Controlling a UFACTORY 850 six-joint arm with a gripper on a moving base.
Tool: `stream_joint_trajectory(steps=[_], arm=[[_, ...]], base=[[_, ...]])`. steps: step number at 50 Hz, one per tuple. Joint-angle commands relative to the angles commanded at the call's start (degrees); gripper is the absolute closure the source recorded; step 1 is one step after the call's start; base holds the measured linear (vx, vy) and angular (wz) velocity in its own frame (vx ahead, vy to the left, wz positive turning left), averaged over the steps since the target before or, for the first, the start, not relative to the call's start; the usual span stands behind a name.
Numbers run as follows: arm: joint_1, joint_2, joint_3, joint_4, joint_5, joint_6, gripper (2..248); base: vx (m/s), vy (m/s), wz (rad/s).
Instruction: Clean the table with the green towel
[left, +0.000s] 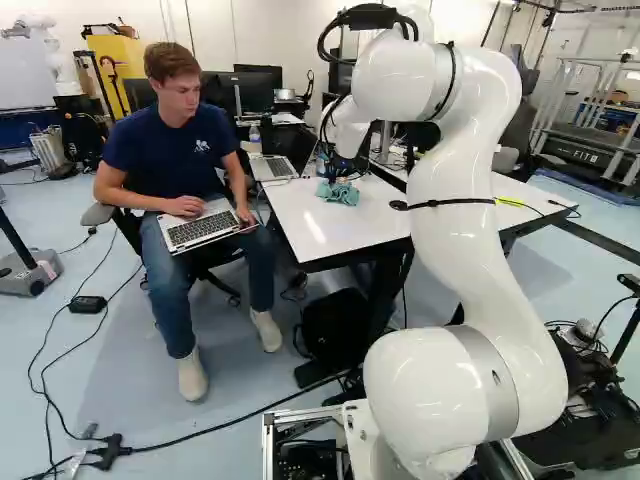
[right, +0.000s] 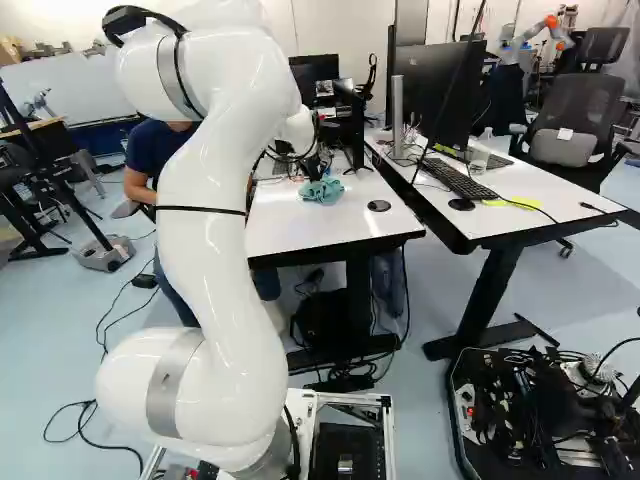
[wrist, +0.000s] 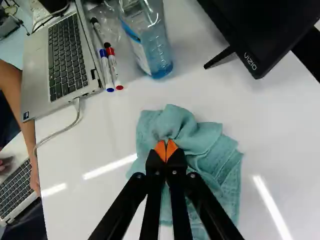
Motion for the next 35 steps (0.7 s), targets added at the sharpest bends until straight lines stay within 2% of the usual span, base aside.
stream_joint_trajectory(steps=[35], arm=[[0.45,8.33,11.33,0.00,0.00,0.00,228]], base=[[0.000,0.000,0.000]])
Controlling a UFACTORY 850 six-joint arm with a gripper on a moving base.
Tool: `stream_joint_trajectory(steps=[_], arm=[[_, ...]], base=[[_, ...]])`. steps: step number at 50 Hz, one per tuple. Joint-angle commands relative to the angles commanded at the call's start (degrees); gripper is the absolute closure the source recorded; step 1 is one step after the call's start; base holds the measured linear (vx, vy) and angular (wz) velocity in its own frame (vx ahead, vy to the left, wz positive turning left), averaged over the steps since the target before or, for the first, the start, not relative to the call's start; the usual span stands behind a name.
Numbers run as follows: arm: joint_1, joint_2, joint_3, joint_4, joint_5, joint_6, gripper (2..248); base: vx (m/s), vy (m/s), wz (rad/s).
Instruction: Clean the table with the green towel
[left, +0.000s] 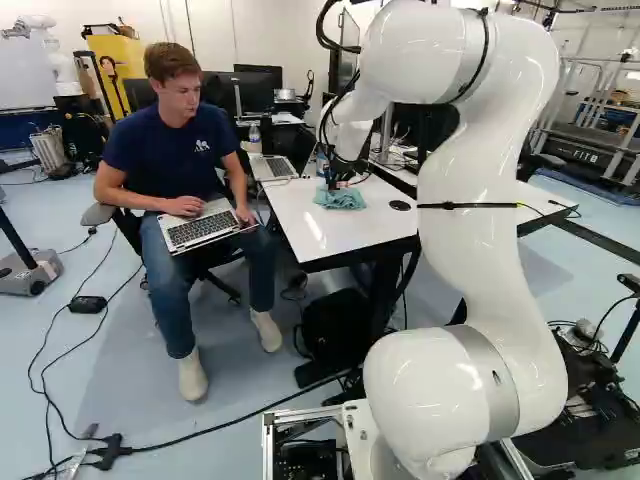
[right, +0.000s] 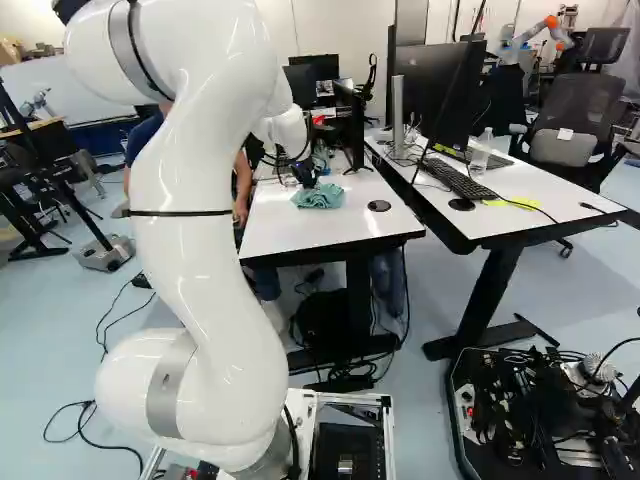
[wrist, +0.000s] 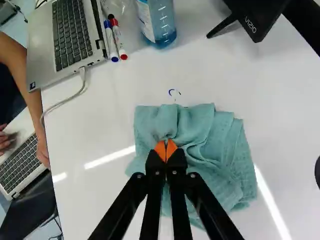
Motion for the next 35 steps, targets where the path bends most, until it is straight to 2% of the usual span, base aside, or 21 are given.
stream_joint_trajectory(steps=[35], arm=[[0.28,9.65,11.25,0.00,0.00,0.00,228]], base=[[0.000,0.000,0.000]])
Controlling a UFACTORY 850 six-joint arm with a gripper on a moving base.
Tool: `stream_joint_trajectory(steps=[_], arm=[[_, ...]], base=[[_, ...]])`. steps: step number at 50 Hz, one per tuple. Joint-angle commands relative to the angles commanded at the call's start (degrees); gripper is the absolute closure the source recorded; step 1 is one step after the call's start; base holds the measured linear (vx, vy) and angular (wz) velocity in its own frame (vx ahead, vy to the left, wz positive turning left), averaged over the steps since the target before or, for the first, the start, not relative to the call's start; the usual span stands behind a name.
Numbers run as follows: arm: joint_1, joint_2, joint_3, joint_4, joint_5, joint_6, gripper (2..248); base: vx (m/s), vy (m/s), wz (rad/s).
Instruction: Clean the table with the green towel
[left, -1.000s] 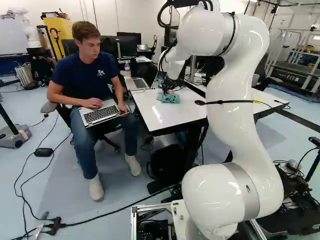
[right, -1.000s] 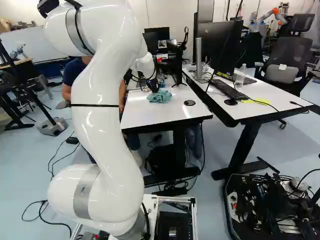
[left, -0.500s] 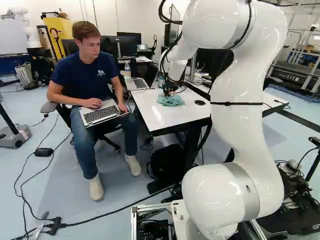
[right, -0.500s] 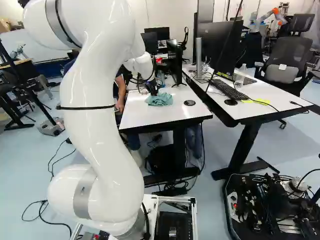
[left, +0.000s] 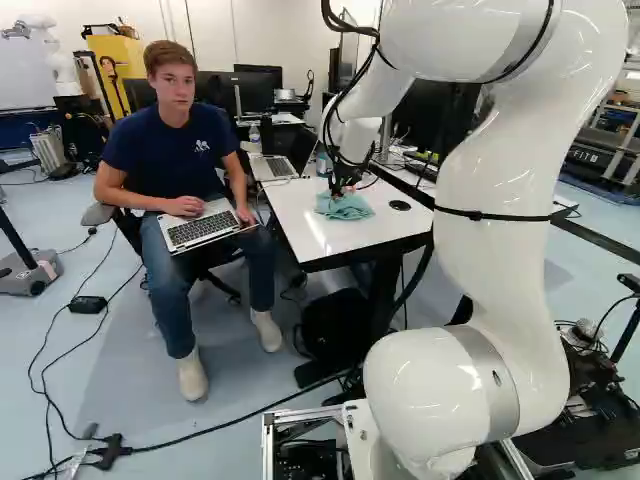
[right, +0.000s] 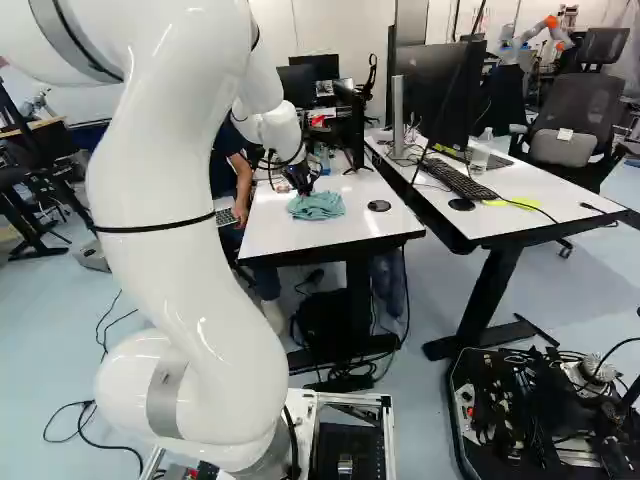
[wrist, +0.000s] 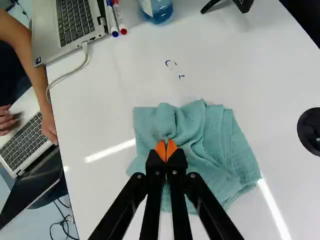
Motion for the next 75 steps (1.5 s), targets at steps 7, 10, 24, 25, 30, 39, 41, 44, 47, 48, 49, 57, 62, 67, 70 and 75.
stream_joint_trajectory(steps=[7,10,24,25,30,39,41,44,47,48,49,57,62,67,70,75], arm=[[0.22,1.75,2.14,0.00,0.00,0.00,228],[0.31,2.34,2.85,0.00,0.00,0.00,228],[0.42,2.95,3.58,0.00,0.00,0.00,228],[0.42,2.95,3.59,0.00,0.00,0.00,228],[0.42,2.95,3.59,0.00,0.00,0.00,228],[0.42,2.95,3.59,0.00,0.00,0.00,228],[0.42,2.95,3.59,0.00,0.00,0.00,228],[0.42,2.95,3.59,0.00,0.00,0.00,228],[0.42,2.95,3.59,0.00,0.00,0.00,228],[0.42,2.95,3.59,0.00,0.00,0.00,228],[0.42,2.95,3.59,0.00,0.00,0.00,228],[0.42,2.95,3.59,0.00,0.00,0.00,228],[0.42,2.95,3.59,0.00,0.00,0.00,228],[0.42,2.95,3.59,0.00,0.00,0.00,228],[0.42,2.95,3.59,0.00,0.00,0.00,228],[0.42,2.95,3.59,0.00,0.00,0.00,228]], base=[[0.000,0.000,0.000],[0.000,0.000,0.000],[0.000,0.000,0.000],[0.000,0.000,0.000],[0.000,0.000,0.000],[0.000,0.000,0.000],[0.000,0.000,0.000],[0.000,0.000,0.000],[0.000,0.000,0.000],[0.000,0.000,0.000],[0.000,0.000,0.000],[0.000,0.000,0.000],[0.000,0.000,0.000],[0.000,0.000,0.000],[0.000,0.000,0.000],[0.000,0.000,0.000]])
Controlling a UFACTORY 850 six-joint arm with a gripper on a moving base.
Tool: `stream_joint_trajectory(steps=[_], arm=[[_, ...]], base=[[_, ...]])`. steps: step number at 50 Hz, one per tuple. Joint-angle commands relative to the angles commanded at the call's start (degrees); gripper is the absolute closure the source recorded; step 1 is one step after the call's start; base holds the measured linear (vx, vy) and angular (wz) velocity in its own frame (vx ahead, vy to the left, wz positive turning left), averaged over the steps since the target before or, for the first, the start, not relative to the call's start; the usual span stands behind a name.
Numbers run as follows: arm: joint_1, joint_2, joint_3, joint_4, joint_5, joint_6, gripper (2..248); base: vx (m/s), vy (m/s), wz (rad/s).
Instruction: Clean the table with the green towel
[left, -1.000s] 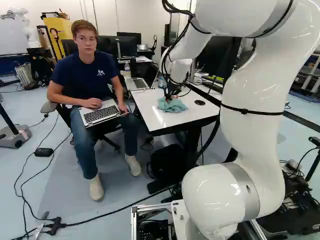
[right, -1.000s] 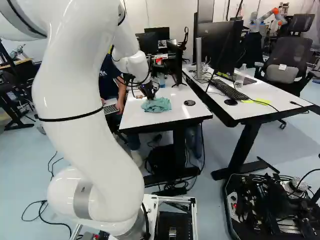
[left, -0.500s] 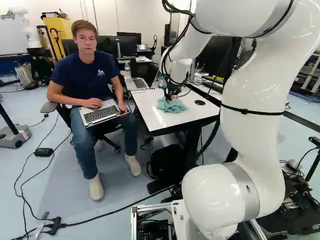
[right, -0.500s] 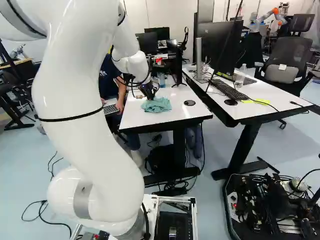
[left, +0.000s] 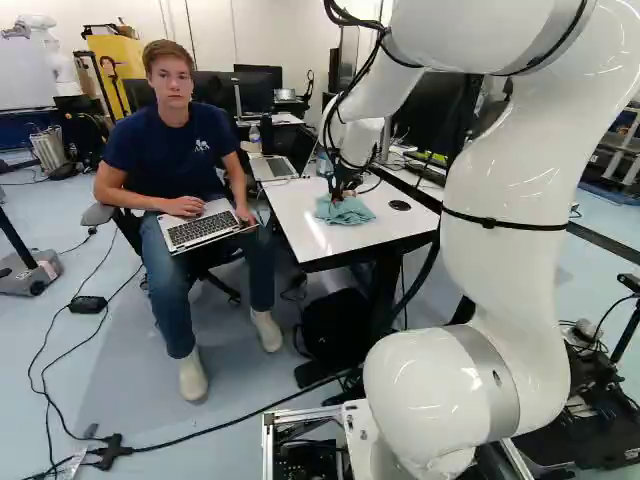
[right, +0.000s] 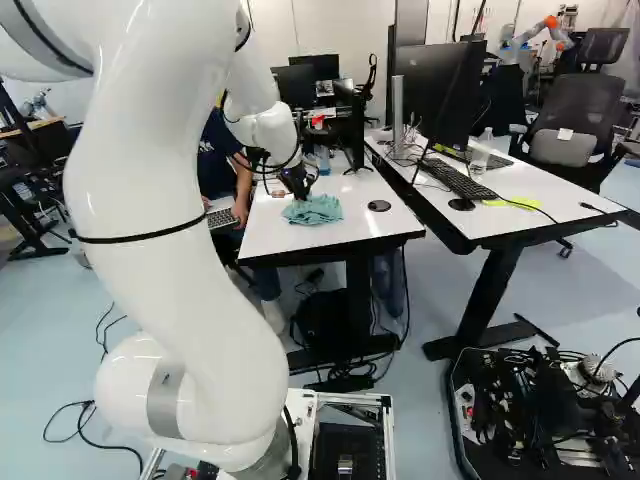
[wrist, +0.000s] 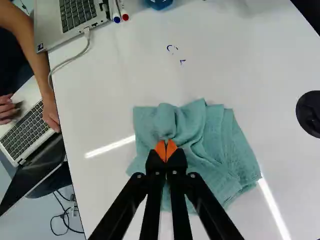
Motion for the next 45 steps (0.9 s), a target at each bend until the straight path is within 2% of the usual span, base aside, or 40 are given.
stream_joint_trajectory(steps=[16,45], arm=[[0.00,0.40,-0.28,0.00,0.00,0.00,228],[-0.01,1.30,-3.62,0.00,0.00,0.00,228]], base=[[0.000,0.000,0.000],[0.000,0.000,0.000]])
